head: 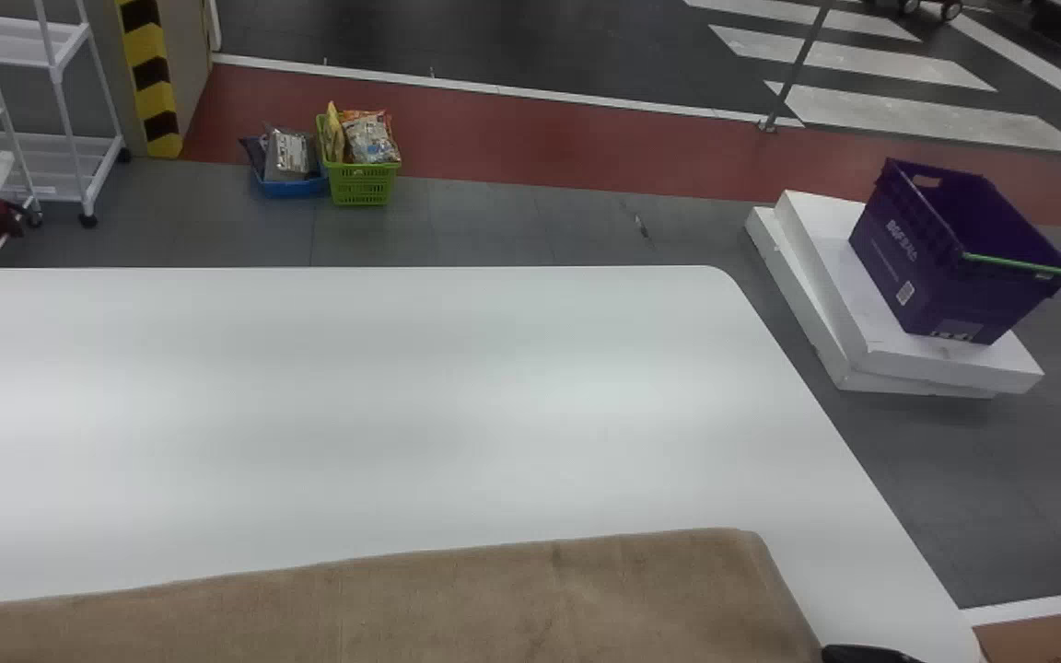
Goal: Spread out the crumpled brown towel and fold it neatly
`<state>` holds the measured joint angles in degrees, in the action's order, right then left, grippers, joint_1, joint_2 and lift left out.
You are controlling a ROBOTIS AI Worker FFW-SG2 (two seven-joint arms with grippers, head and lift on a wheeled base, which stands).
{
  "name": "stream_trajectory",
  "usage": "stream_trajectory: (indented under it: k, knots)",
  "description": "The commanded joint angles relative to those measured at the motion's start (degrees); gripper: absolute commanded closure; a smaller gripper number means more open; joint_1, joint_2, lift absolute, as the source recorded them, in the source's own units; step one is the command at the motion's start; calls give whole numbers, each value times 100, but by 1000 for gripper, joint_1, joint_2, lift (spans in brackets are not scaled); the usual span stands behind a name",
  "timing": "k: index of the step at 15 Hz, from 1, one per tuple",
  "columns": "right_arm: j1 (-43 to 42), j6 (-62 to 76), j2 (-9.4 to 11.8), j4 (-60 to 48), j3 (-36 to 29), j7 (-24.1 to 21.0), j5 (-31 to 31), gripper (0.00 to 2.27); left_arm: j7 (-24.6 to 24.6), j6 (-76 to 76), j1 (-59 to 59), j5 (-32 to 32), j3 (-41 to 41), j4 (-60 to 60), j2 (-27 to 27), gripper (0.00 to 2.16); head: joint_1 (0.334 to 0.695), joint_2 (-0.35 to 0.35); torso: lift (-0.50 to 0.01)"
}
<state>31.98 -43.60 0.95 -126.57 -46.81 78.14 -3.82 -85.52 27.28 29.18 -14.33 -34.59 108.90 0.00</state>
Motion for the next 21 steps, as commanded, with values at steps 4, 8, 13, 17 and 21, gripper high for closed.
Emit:
stream_trajectory:
  k: [4, 8, 13, 17, 21]
  knots:
    - [-17, 40, 2, 133, -206, 19, 303, 1322, 0, 0, -9, -18, 13, -18, -15, 73, 695, -295, -128]
    - [124, 708, 11, 309, 128, 19, -171, 1322, 9, 0, -9, -35, 31, -36, -15, 73, 695, -305, -128]
    - [273, 1394, 20, 388, 515, 19, -532, 1322, 26, 0, -9, -35, 31, -62, -15, 73, 695, -262, -128]
    - [291, 1692, 46, 441, 462, 19, -365, 1322, 26, 0, -9, -35, 13, -71, -15, 73, 695, -239, -128]
    - [256, 1640, 46, 441, 181, 19, 92, 1322, 26, 0, -9, -35, 31, -62, -15, 76, 695, -253, -128]
